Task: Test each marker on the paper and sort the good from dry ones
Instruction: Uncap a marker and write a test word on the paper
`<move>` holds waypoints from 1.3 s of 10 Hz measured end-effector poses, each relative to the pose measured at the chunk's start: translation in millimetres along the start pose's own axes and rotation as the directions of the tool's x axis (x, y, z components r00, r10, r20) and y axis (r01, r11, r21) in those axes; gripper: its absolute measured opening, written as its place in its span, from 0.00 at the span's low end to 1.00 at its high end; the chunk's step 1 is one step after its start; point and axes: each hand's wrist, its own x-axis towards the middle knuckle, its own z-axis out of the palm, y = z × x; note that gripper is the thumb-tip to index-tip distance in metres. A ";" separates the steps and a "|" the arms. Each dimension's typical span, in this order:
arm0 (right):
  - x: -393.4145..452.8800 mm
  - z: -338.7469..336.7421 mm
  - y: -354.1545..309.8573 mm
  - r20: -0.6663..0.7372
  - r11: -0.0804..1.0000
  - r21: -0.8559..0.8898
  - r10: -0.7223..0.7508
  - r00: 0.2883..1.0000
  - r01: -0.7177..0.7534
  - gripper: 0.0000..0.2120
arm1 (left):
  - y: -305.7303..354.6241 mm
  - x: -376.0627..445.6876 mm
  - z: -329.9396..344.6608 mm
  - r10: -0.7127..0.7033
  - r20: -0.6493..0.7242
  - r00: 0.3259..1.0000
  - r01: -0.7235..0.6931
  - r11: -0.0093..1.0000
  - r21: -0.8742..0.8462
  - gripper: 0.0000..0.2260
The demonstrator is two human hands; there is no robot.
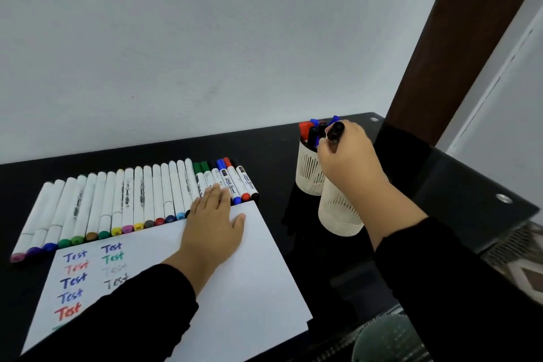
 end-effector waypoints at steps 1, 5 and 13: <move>15.4 -1.6 -5.0 0.052 0.996 -0.076 0.040 0.998 -0.036 0.05 | 0.9 0.5 -1.8 0.000 -0.002 1.000 0.000 1.000 -0.011 0.28; 35.0 5.5 -5.3 0.069 1.000 -0.002 0.016 0.998 -0.016 0.20 | 1.0 -0.2 -4.0 -0.012 0.000 1.000 0.012 1.000 -0.007 0.28; 30.3 4.4 -5.0 0.237 0.902 -0.409 -0.043 0.971 0.140 0.14 | 2.2 0.6 -3.4 -0.041 0.025 0.999 0.040 0.999 0.010 0.29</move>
